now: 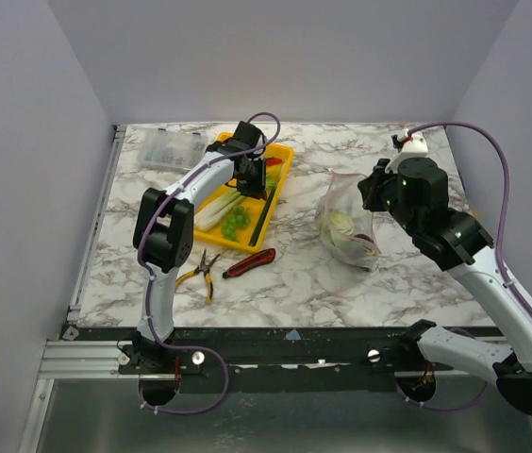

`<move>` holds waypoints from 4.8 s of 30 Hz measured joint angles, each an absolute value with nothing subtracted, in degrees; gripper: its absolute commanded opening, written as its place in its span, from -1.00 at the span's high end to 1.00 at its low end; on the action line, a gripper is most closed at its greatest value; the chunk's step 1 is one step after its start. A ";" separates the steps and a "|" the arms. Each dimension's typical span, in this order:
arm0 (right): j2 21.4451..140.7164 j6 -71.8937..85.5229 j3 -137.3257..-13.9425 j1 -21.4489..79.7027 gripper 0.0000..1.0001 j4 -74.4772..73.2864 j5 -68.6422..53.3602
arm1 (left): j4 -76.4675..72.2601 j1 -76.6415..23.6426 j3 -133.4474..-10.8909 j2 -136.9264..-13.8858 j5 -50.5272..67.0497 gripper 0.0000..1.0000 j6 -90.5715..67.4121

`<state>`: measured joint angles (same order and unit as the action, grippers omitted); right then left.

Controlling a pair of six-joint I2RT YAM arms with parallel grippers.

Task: Place the food in the zip-top bag and seal the zipper
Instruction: Pick up the fake vegetable from the bin, then place the fake vegetable in the zipper food storage bag.

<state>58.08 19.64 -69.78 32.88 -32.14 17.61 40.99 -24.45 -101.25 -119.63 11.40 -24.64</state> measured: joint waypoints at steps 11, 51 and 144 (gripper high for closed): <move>60.42 20.10 -74.13 32.88 0.99 -35.03 19.18 | 45.08 -24.69 -102.48 -123.79 12.69 -0.02 -23.14; 60.27 19.40 -74.67 32.88 0.99 -34.61 19.20 | 52.51 -29.91 -99.66 -112.77 4.03 1.00 -20.08; 64.49 1.54 -68.29 32.88 0.99 -7.70 24.40 | 3.11 -47.37 -72.82 -80.05 21.98 1.00 -118.74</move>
